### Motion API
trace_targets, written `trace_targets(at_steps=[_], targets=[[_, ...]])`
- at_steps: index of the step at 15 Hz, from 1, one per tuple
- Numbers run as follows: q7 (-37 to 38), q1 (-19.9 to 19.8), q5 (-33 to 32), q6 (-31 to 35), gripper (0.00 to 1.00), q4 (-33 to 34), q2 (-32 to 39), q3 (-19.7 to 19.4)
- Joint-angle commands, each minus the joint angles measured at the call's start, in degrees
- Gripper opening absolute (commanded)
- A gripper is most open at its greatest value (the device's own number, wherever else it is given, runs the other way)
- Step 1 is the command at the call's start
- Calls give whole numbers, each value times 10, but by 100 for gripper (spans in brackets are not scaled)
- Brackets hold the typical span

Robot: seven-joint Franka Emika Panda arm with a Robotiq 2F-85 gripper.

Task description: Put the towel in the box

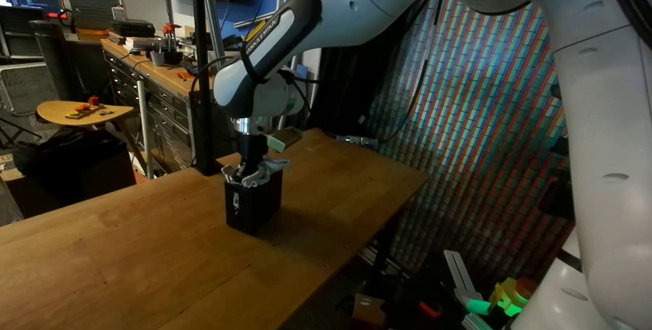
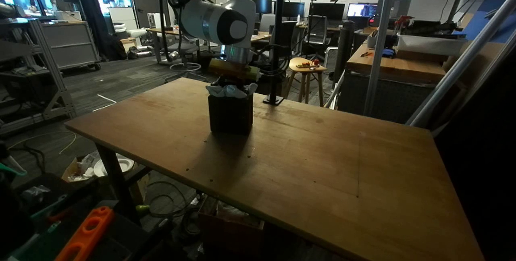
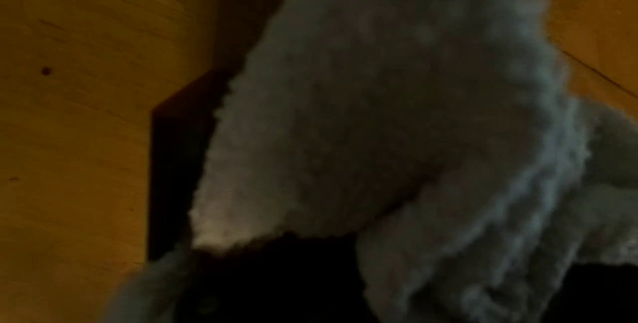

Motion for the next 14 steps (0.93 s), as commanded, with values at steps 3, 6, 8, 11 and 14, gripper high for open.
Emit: trace_targets(at_steps=[3,6,8,11,14], targets=[[10,12,-16,-40,10,-1,-50,-5],[16,20,-33,-58,10,-4,-79,-11],[22,24,-47,-66,10,-5,-96,-17],[32,28,-63,-72,10,-12,-120,-24],[38,30,-72,-76,11,-19,-135,-30]])
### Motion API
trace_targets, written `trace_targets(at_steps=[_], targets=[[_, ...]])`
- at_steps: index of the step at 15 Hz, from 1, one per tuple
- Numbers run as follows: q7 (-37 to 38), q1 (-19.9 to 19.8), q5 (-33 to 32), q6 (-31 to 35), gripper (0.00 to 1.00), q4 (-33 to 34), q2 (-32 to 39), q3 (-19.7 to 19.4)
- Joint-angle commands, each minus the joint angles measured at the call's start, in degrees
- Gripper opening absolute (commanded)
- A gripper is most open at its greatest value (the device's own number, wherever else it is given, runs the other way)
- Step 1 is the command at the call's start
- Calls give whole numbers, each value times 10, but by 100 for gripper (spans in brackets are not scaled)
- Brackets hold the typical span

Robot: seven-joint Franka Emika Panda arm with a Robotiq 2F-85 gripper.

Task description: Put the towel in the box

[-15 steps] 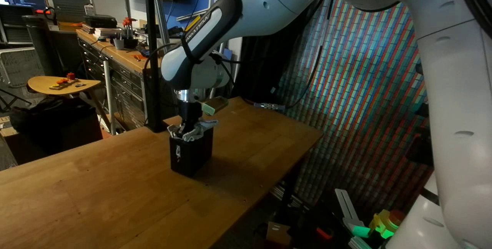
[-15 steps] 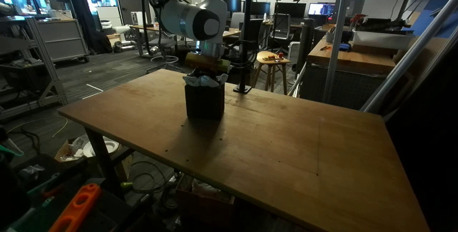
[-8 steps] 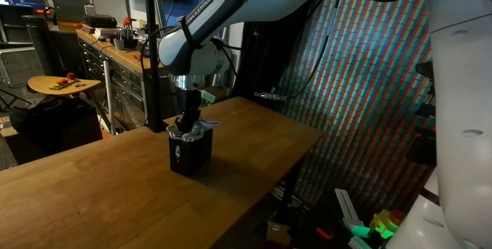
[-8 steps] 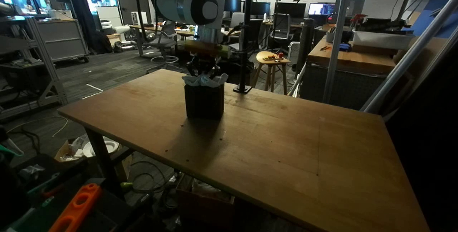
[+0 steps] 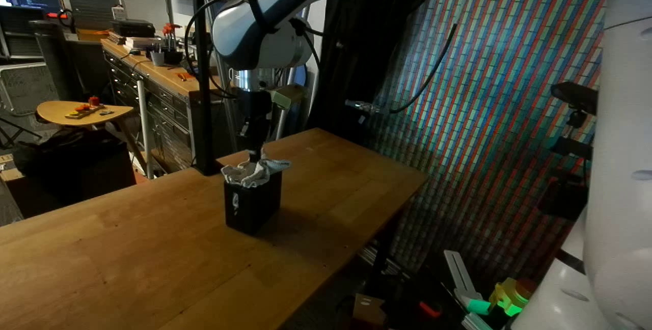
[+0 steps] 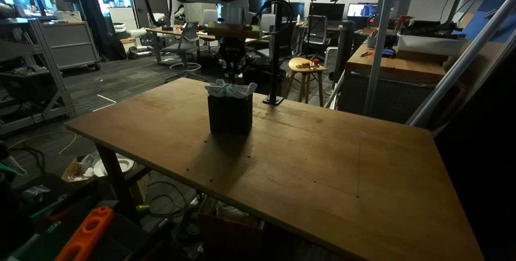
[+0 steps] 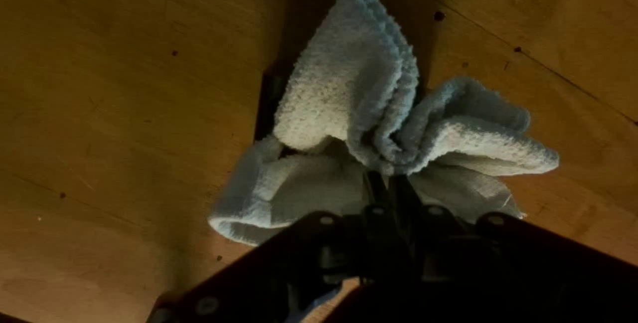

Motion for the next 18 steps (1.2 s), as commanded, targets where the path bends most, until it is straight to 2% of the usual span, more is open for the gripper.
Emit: trace_targets(at_steps=[1,8,10,11,12,13,14,16,18], targets=[[16,12,-19,-8,11,-21,-35,-15],[14,7,-46,6,12,-79,-82,-33],[12,6,-49,7,15,-98,-96,-38],[12,7,-48,8,28,-108,-104,-40],[13,8,-48,8,31,-114,-109,-41],[14,9,-47,9,42,-120,-115,-41],[14,11,-48,8,46,-124,-119,-41],[14,13,-51,7,50,-130,-127,-40],[13,15,-51,9,47,-138,-132,-41]])
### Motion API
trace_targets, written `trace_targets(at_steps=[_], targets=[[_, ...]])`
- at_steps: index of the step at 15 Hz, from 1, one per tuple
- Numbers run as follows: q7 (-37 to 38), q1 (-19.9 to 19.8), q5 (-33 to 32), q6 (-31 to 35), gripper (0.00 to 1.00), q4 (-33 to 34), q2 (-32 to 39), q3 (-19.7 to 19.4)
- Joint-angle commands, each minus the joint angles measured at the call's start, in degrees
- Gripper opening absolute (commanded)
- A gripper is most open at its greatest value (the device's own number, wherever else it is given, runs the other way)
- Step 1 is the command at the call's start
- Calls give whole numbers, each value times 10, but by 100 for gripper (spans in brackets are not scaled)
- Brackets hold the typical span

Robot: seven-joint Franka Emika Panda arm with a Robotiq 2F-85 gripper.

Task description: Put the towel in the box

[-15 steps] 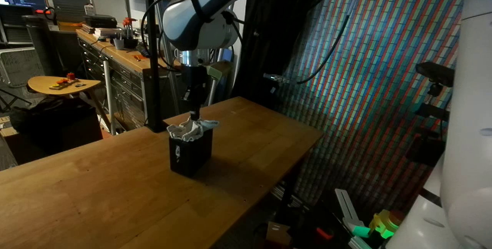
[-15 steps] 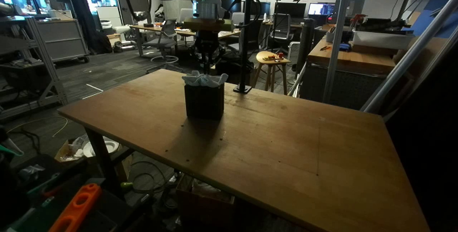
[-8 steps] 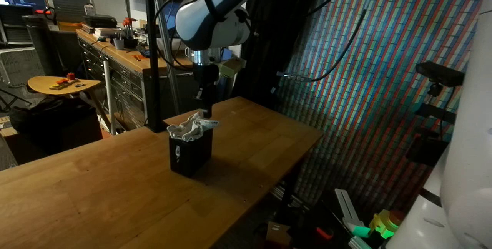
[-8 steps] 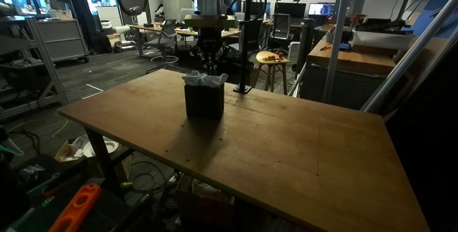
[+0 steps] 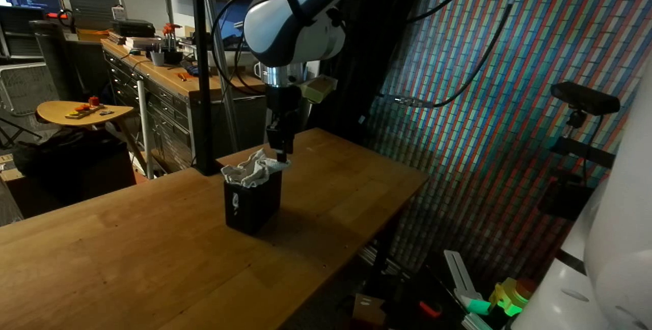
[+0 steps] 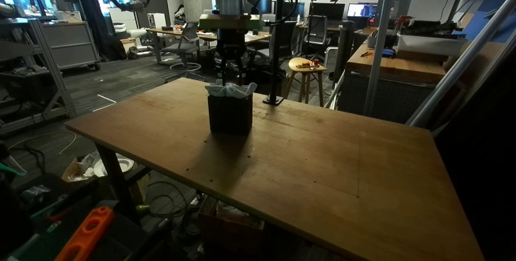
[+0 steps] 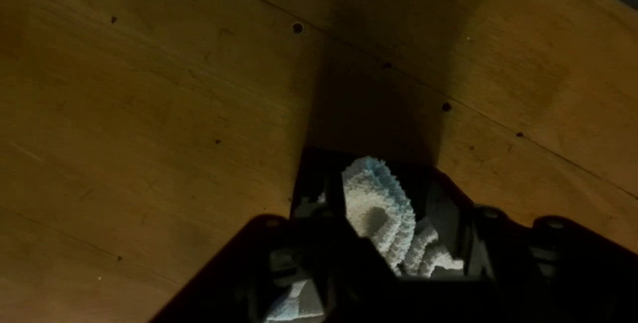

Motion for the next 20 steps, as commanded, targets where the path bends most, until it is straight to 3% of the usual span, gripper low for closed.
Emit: trace_targets(at_steps=[1,8,10,11,13,14,15,20], targets=[[6,10,-11,10,45,-29,-30,-6],[-3,12,-13,21,45,-22,-15,-6],[-6,12,-14,22,54,-18,-10,-6],[-9,12,-15,23,68,-15,-6,-6],[-14,11,-15,25,72,-13,-2,-5],[-17,11,-15,26,82,-12,0,-5],[-18,11,-14,26,84,-11,3,-5],[-26,11,-13,37,73,1,24,-4]])
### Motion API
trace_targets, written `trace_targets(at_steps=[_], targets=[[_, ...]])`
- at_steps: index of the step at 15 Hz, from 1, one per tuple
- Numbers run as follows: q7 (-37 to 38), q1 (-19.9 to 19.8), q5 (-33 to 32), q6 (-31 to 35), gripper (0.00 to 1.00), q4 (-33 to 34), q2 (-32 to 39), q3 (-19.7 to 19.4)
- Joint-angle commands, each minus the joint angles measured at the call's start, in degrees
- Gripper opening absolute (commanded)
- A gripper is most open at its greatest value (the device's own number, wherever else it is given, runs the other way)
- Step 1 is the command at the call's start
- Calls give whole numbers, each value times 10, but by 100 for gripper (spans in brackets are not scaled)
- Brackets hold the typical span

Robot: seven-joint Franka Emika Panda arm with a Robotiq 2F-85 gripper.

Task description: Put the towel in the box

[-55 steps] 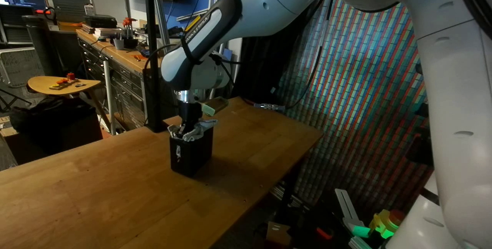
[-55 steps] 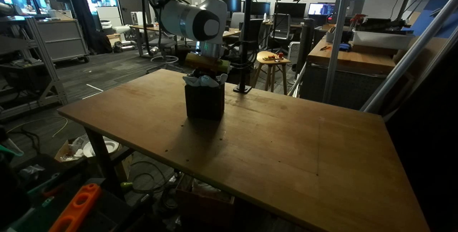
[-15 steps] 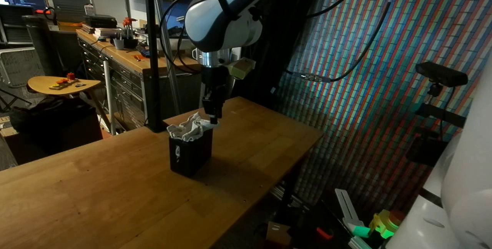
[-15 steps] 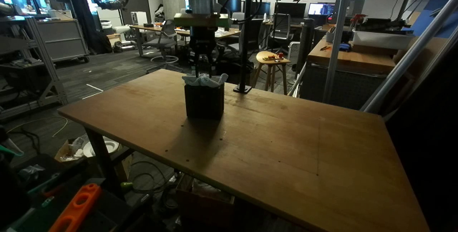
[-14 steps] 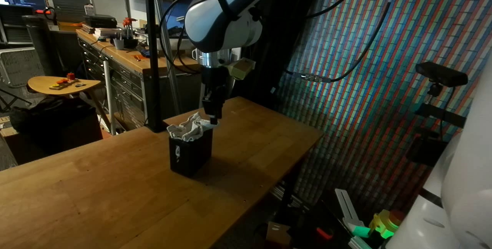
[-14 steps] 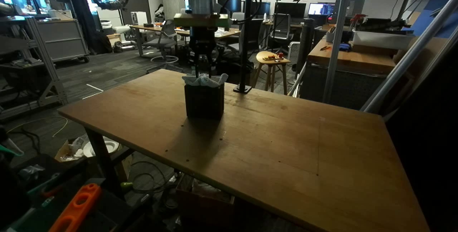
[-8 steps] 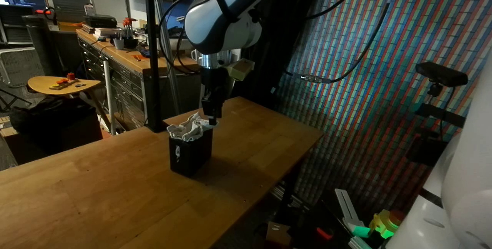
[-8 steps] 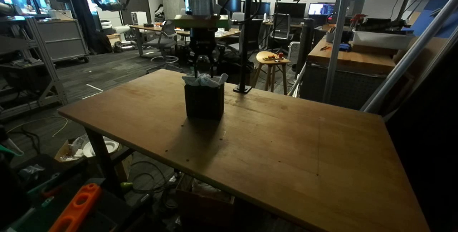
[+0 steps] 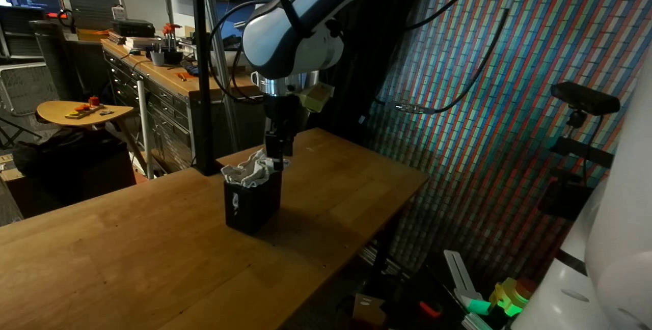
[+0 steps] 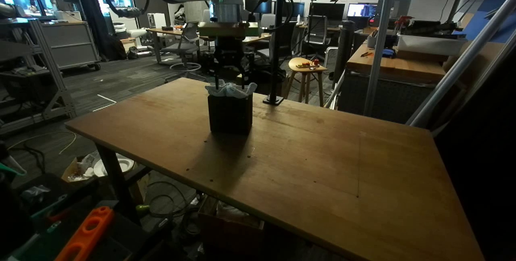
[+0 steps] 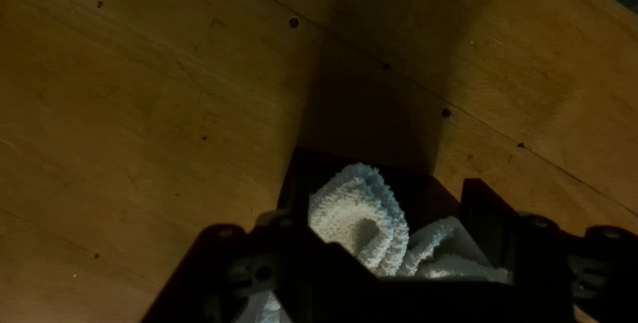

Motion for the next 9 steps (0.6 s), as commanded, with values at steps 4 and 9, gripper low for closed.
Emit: trace_targets(at_steps=[4,9], targets=[[-13,3,-9,17,44,25,30,-3],[-14,5,-16,7,12,41,37,-2]])
